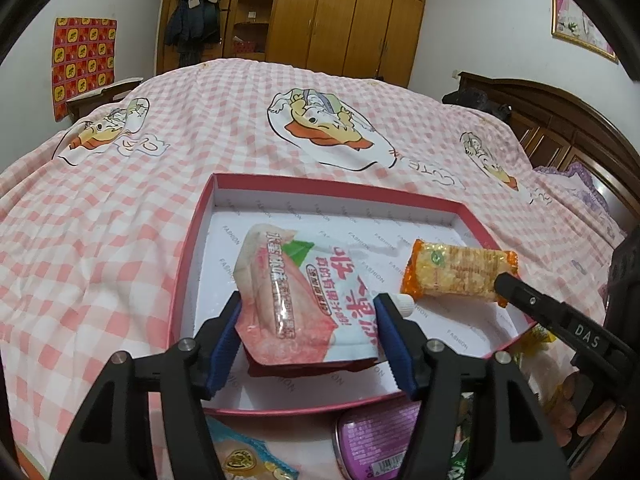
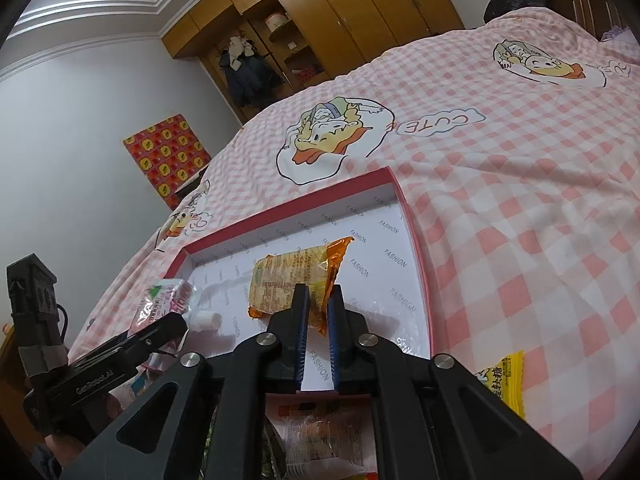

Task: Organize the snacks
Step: 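Carry both snacks over the red box, lower them inside and open both tools, then withdraw both open tools from the box back toward the snack pile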

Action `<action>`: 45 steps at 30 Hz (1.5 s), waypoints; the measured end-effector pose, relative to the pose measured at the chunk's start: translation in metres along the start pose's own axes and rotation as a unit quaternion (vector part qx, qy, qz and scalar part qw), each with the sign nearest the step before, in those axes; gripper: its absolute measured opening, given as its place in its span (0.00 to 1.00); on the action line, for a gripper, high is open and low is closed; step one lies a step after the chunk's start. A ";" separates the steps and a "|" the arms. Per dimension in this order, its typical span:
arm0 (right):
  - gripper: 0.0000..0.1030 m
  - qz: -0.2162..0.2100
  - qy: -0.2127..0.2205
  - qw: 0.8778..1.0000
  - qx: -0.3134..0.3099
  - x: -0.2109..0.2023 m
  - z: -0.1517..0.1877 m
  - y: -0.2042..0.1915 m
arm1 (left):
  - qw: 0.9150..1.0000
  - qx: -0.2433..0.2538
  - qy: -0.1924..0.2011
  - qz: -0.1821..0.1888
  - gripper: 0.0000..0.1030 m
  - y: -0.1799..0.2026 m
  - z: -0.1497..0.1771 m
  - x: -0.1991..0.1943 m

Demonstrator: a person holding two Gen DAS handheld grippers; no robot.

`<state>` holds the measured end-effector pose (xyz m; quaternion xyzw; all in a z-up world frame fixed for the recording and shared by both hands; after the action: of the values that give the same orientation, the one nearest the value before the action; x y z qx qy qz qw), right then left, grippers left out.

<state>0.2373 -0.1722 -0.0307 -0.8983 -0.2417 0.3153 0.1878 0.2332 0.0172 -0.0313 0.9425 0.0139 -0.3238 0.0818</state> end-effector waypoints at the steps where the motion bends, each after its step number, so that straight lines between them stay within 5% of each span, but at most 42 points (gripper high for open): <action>1: 0.09 -0.001 0.000 1.000 0.000 0.000 0.000 0.001 | 1.000 0.001 0.000 0.000 0.65 0.000 0.000 0.000; 8: 0.18 0.000 0.013 1.000 0.007 -0.005 -0.001 0.004 | 1.000 0.004 0.008 0.008 0.74 0.001 0.003 -0.003; 13: 0.49 -0.003 0.047 0.999 0.025 -0.017 -0.005 0.010 | 1.000 0.016 0.009 0.013 0.81 0.007 0.003 -0.004; 19: 0.67 0.011 0.056 0.998 0.004 -0.020 -0.006 0.003 | 0.999 0.024 0.017 0.012 0.87 0.011 0.004 -0.007; 31: 0.77 0.013 0.053 0.998 -0.019 -0.019 -0.005 -0.004 | 0.999 0.023 0.018 0.032 0.92 0.012 0.004 -0.011; 45: 0.79 0.002 0.056 0.998 -0.037 -0.021 -0.003 -0.013 | 0.999 0.033 0.019 0.019 0.92 0.015 0.005 -0.016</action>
<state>0.2205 -0.1735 -0.0120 -0.9215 -0.2403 0.2557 0.1665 0.2185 0.0020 -0.0236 0.9507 -0.0137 -0.3045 0.0563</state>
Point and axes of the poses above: each gripper's, at about its wrist camera, not at the fingertips, and x roughly the way its jaws point, y to its right, z to its underside, the point moved 6 cm from there along x, roughly the way its jaws point, and after that the axes turned 1 degree about y, right-handed, at the moved point
